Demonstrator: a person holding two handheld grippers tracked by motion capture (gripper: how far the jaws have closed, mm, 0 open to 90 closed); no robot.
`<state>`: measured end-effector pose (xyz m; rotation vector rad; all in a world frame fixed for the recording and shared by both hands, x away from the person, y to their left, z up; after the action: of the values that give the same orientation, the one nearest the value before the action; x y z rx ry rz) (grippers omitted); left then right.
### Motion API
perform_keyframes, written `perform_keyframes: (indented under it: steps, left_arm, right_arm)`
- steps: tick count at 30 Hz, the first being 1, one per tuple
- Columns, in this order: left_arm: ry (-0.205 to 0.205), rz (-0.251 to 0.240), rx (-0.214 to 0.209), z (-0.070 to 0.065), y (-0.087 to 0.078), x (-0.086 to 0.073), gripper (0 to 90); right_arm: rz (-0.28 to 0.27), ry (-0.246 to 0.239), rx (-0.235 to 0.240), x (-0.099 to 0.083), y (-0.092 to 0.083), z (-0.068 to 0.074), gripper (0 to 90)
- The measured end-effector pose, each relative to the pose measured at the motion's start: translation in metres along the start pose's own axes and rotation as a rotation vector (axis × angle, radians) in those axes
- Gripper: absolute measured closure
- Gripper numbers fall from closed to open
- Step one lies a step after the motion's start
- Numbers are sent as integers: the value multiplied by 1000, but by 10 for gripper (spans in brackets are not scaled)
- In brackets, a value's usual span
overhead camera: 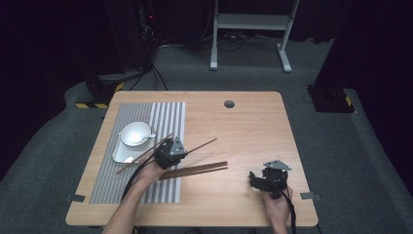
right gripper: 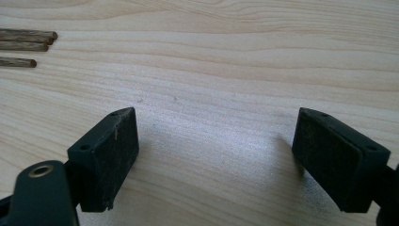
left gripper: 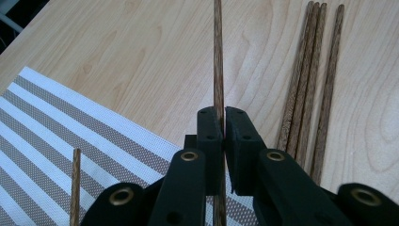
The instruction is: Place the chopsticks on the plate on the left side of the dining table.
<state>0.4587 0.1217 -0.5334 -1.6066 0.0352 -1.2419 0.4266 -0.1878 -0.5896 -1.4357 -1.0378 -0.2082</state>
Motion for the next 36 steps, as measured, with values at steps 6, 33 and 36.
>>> perform_keyframes:
  steps: [6, 33, 36]
  left_arm:
    - [-12, 0, 1, 3, -4, -2, 847]
    - [-35, -8, 3, 9, -21, -8, 846]
    - [-30, -8, 8, 10, -24, -9, 846]
  right_arm:
    - [0, 0, 0, 0, 0, 0, 147]
    - [0, 0, 0, 0, 0, 0, 147]
    - [0, 0, 0, 0, 0, 0, 147]
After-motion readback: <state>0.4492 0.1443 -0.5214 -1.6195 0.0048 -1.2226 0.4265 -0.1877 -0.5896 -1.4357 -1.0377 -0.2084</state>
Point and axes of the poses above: each handheld gripper's, and its own axes: y roughly forward along the jaws, x roughly out of its top, z roughly to its left, the point moved 9 cm from there along y, roughly forward along the jaws, and after that the axes turned 15 degrees about -y, right-handed, at the moved point
